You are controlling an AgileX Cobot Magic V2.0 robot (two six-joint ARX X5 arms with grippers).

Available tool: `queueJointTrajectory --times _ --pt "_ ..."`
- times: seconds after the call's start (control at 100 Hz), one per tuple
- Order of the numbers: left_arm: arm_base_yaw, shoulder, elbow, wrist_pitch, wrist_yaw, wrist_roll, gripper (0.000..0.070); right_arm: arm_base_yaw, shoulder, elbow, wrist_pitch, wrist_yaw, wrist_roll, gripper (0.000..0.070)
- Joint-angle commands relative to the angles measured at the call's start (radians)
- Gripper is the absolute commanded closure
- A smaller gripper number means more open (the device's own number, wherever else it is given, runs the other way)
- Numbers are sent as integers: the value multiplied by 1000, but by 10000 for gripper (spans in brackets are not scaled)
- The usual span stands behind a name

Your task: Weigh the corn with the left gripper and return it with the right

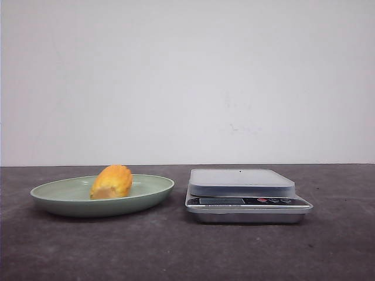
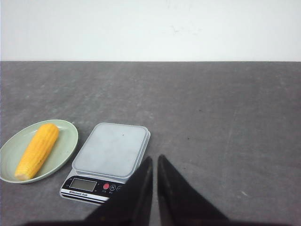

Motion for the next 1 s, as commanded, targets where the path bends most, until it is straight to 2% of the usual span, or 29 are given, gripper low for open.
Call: queueJointTrajectory --times 0.0,0.71,0.81,0.9,0.99 --pt "2 -1 -17 -6 1 14 700 7 3 11 11 0 10 690" --pt "2 -1 -16 -6 1 14 700 7 3 12 11 0 9 690" --pt "2 -1 -16 -6 1 14 700 5 -1 10 18 11 -34 690" --pt "2 -1 -16 -6 1 14 700 -66 -26 -6 57 48 -58 690" --pt "2 -1 -16 -6 1 14 700 -204 -79 -79 177 2 -82 690"
